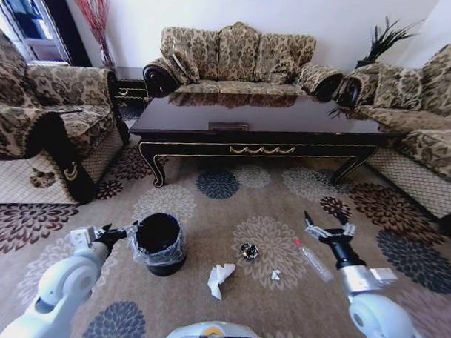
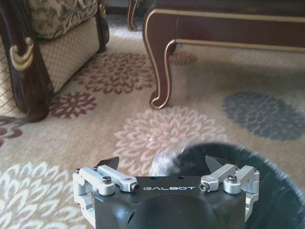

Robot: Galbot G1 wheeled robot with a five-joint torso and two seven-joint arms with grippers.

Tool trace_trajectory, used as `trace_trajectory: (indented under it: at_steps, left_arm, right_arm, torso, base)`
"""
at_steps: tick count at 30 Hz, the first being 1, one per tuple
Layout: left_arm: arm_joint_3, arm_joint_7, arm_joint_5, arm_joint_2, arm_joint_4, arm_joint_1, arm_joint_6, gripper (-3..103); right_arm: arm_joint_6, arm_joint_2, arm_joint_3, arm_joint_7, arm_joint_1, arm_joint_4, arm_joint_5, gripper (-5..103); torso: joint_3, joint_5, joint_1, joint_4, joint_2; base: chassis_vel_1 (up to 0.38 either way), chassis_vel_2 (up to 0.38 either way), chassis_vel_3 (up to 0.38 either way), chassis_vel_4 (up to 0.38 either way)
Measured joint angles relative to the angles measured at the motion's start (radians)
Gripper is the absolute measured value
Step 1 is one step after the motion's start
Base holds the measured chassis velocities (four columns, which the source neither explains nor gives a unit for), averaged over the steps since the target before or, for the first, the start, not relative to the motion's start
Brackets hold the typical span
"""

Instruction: Move to the front of the table and pick up the trash from the floor, then place it into the trash bin.

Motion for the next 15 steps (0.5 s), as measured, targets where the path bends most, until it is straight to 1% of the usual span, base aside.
trace_trajectory:
  at_steps: [3,6,8,12,15]
  left_arm:
    - [0.022,-0.007,0.019,-0.006,0.024,-0.008,-0.001,100]
    - [0.068,-0.017,0.039,-0.017,0.076,-0.029,-0.011,100]
    - [0.076,-0.017,0.044,-0.019,0.089,-0.035,-0.016,100]
    - [0.127,-0.001,0.069,-0.036,0.167,-0.083,-0.06,100]
    - [0.145,0.001,0.067,-0.043,0.185,-0.102,-0.065,100]
  right_arm:
    - [0.004,-0.001,-0.012,-0.001,0.003,-0.017,-0.007,100]
    - [0.013,0.002,-0.02,-0.006,0.004,-0.04,-0.018,100]
    - [0.014,0.003,-0.021,-0.007,0.004,-0.043,-0.019,100]
    - [0.025,0.011,-0.031,-0.013,0.002,-0.068,-0.034,100]
    - [0.026,0.011,-0.034,-0.014,0.001,-0.073,-0.036,100]
  torso:
    - [0.0,-0.0001,0.0,-0.0002,0.0]
    - [0.0,-0.0001,0.0,-0.0005,0.0]
    - [0.0,0.0,0.0,-0.0004,0.0]
    - [0.0,-0.0002,0.0,-0.0004,0.0]
    - [0.0,-0.0001,0.0,-0.0005,0.0]
  base:
    - [0.0,0.0,0.0,0.0]
    - [0.0,0.0,0.0,0.0]
    - [0.0,0.0,0.0,0.0]
    - [0.0,0.0,0.0,0.0]
    - [0.0,0.0,0.0,0.0]
